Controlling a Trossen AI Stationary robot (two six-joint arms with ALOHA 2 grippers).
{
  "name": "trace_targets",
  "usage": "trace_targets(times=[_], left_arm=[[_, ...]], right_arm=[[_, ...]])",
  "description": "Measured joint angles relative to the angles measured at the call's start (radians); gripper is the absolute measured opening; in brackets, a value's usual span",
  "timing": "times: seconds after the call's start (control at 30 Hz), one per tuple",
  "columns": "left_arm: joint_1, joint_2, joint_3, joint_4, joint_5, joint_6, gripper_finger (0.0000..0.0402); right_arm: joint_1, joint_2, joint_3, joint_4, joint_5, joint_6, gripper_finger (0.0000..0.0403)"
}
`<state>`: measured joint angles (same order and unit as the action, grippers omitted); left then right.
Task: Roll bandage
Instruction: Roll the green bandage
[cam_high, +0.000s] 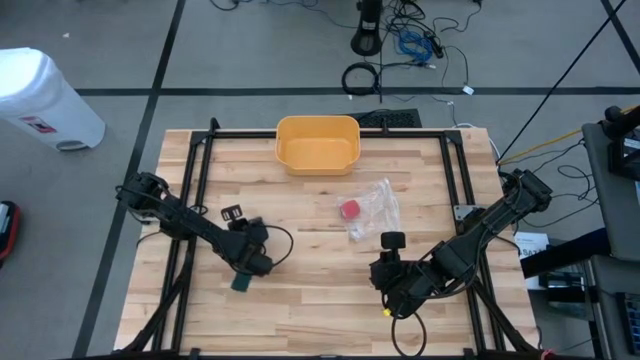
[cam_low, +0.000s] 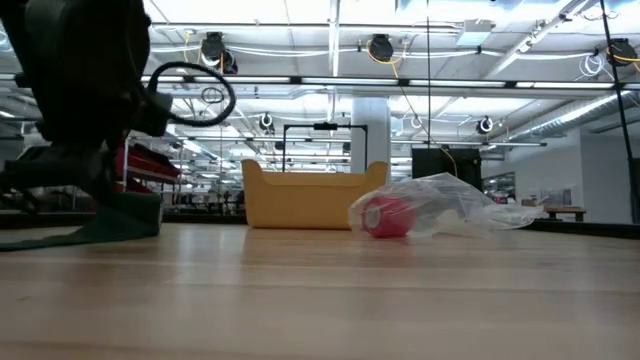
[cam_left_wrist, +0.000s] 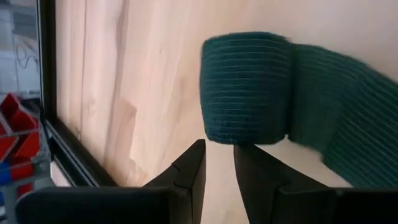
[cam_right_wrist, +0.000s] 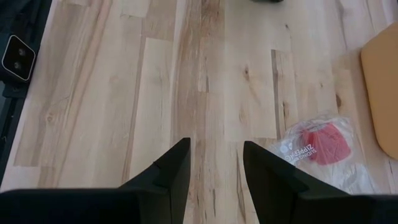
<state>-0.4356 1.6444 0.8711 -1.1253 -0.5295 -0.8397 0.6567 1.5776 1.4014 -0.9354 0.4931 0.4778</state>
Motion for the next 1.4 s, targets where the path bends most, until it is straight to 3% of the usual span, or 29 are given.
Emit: trace_targets(times=[0.37,0.8,1.0,1.23,1.4], left_arm=[[-0.060,0.000,0.086,-0.005,-0.056,0.165,0.0090],[-0.214,0.000,0.086,-0.008,-0.102,0.091,0.0092],[-0.307,0.013,0.083,-0.006,-0.108,0.033,0.0129],[-0.354,0.083,0.022,-0.005,-0.196,0.008,0.0197],[-0.355,0.157,-0.008,-0.013,-0.257,0.007,0.0203]], right_arm=[[0.000,0.000,0.000,0.000,0.000,0.005,0.0132],[0.000,0.000,0.000,0.022,0.005,0.008,0.0132],[0.000,0.000,0.000,0.025,0.005,0.007,0.0132],[0.000,0.000,0.000,0.025,0.005,0.005,0.0132],[0.000,0.000,0.000,0.026,0.004,0.008,0.0132]])
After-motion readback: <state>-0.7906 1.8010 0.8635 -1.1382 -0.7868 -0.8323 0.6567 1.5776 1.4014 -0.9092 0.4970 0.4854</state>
